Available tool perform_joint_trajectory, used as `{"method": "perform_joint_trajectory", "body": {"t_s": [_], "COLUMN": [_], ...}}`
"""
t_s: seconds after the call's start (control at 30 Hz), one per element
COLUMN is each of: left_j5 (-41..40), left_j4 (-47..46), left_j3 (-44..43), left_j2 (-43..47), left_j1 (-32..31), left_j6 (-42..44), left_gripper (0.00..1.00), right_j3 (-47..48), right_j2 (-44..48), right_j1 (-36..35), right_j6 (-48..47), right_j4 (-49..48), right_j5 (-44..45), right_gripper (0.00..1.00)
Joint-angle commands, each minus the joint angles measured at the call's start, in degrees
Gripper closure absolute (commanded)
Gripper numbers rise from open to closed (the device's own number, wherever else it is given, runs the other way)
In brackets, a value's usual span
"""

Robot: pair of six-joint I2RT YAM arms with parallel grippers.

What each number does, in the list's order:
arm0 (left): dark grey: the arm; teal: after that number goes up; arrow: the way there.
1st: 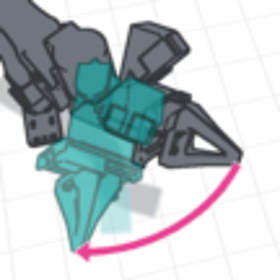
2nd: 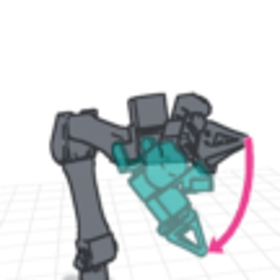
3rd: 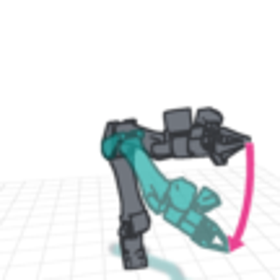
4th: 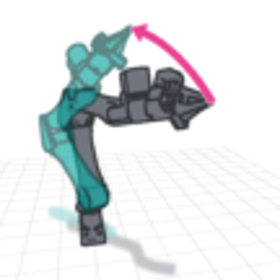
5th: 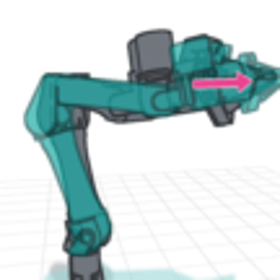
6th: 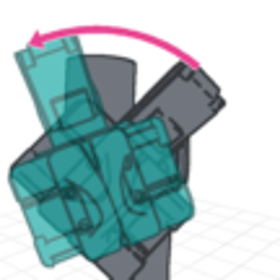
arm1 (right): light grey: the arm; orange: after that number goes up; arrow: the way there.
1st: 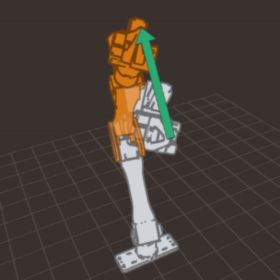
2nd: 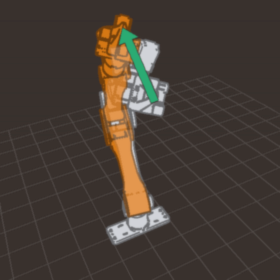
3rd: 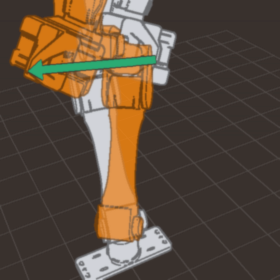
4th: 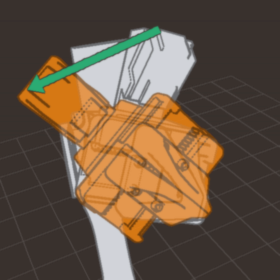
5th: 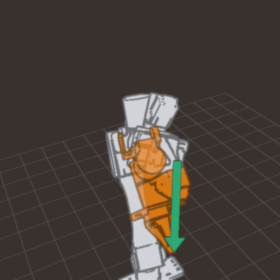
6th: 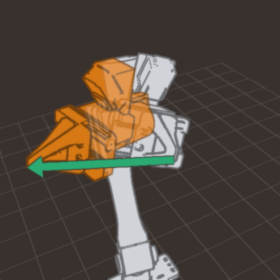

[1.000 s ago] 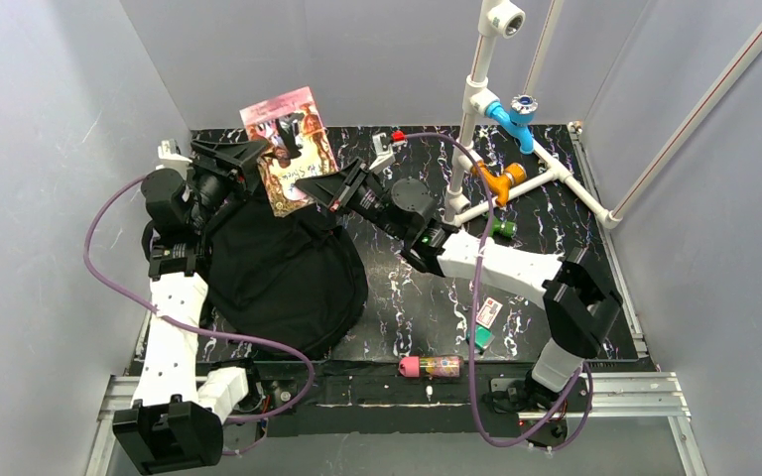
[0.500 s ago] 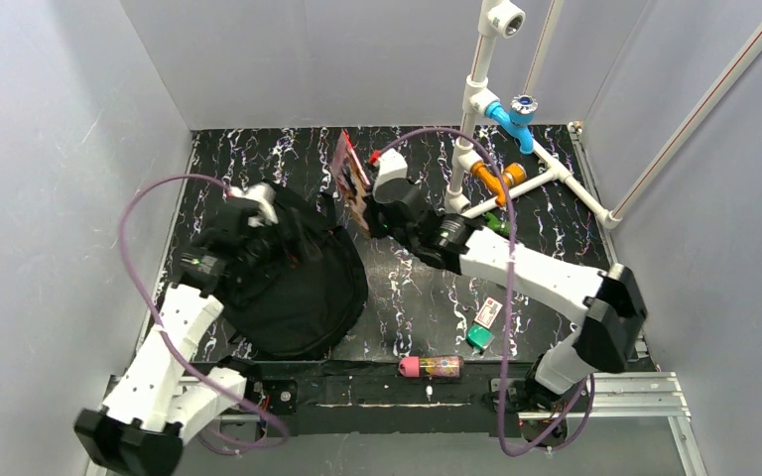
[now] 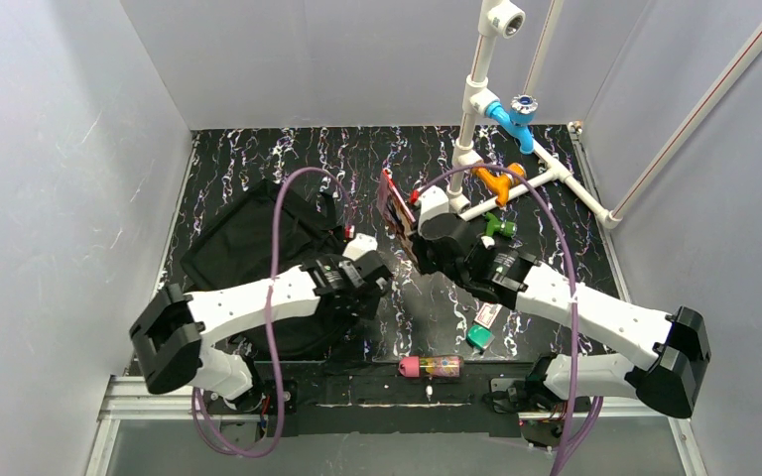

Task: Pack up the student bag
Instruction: Place the book in the student bag.

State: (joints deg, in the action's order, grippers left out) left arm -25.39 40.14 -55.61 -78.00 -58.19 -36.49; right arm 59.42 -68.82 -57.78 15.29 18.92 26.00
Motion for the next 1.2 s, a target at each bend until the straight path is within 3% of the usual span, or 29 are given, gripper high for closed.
{"method": "perform_joint_trajectory", "body": {"t_s": [0.0,0.07,0.13,0.27,0.37,0.4,0.47,0.53,0.67,0.8,0.87,1.0,1.17], "left_j5": [-16.3,-18.1,-19.0,-19.0,-16.5,-15.1,-9.9,-6.5,-2.7,0.4,2.9,7.6,7.7], "left_j4": [-1.9,0.2,3.1,5.1,6.1,6.7,7.7,7.4,6.7,8.1,8.6,12.0,15.9], "left_j3": [-0.9,-2.0,-3.2,-3.7,-5.5,-6.4,-8.3,-9.6,-13.6,-18.3,-20.4,-25.3,-29.3], "left_j2": [-5.0,-6.2,-4.7,4.4,10.5,11.9,14.5,16.1,14.8,12.3,11.9,11.8,11.5], "left_j1": [-2.0,-2.0,-2.0,-1.9,0.6,2.4,8.5,13.8,20.5,21.8,21.8,21.8,21.9], "left_j6": [-2.5,-3.2,-3.8,-0.6,4.5,6.2,9.7,13.8,22.6,26.6,28.7,32.0,35.2], "left_gripper": [0.09,0.23,0.44,0.74,0.97,1.00,1.00,1.00,1.00,1.00,1.00,1.00,1.00], "right_j3": [-3.2,-4.0,-4.0,-4.1,-1.4,-0.4,1.2,1.5,1.3,-0.5,-2.0,-5.6,-8.3], "right_j2": [3.8,4.6,5.2,5.7,4.0,3.3,1.7,0.8,0.1,-3.5,-5.7,-10.1,-18.5], "right_j1": [0.3,0.3,0.3,0.4,1.0,1.6,2.0,2.1,2.3,2.4,2.4,2.8,4.6], "right_j6": [2.2,2.8,3.0,2.1,3.2,3.9,6.9,10.8,17.7,24.9,27.9,36.2,47.7], "right_j4": [-0.4,-0.1,1.4,4.1,8.3,8.5,7.4,4.8,-0.1,-5.7,-7.2,-21.1,-38.1], "right_j5": [0.1,-0.3,-0.6,-3.4,-11.1,-16.5,-31.1,-40.3,-50.2,-60.9,-64.4,-66.6,-63.0], "right_gripper": [0.99,0.99,0.99,0.99,0.99,0.99,0.99,0.99,0.99,0.99,0.99,0.99,0.99]}}
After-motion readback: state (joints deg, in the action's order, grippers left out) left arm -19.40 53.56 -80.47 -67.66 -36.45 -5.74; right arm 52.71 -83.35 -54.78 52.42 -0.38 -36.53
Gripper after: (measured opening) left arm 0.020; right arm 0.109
